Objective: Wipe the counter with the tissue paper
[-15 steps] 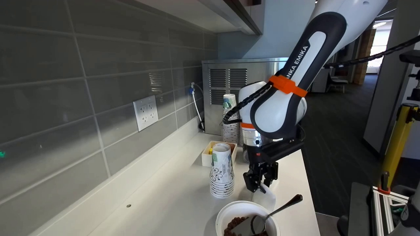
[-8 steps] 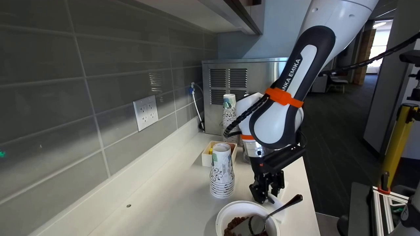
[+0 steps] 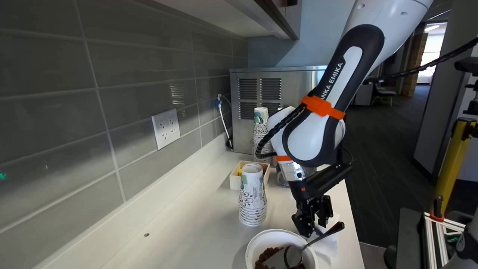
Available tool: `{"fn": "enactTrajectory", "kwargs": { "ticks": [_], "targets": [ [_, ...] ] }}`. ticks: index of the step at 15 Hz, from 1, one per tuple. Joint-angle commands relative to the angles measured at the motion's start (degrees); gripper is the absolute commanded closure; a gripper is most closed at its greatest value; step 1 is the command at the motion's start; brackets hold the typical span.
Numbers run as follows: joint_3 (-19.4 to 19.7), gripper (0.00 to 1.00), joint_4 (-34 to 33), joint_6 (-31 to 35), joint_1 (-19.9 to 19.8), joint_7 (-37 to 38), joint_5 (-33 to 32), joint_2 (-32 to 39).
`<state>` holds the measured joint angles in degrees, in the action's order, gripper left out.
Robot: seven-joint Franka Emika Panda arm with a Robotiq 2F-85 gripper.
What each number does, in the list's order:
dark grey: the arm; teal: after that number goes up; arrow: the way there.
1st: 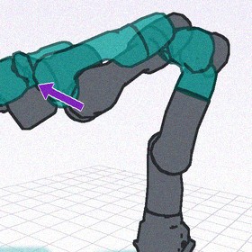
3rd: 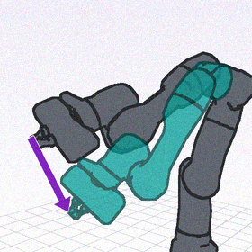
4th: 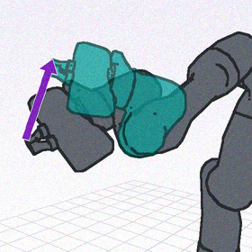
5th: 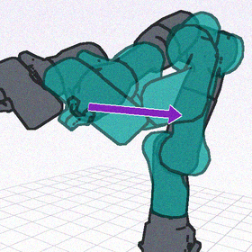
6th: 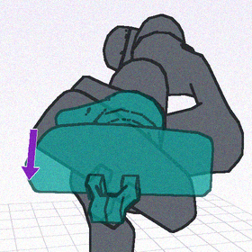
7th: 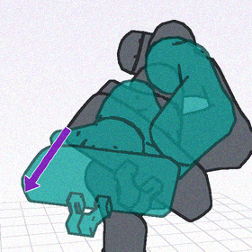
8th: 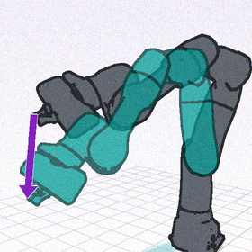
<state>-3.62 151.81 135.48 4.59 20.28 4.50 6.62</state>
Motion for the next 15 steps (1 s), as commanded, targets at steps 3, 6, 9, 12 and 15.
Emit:
{"fn": "enactTrajectory", "kwargs": {
  "ticks": [3,6,9,12,15],
  "targets": [
    [-0.47,0.97,0.39,5.2,0.27,0.32,5.68,-2.72],
    [-1.15,0.97,-0.32,5.13,0.97,0.8,5.17,-1.7],
    [-1.57,0.97,-0.96,2.05,1.86,2.99,2.67,-1.01],
    [-0.61,0.97,-0.72,1.24,2.75,10.52,-3.31,-1.22],
    [0.6,0.97,-0.85,1.95,2.5,16.64,-9.07,-1.17]
  ]
}}
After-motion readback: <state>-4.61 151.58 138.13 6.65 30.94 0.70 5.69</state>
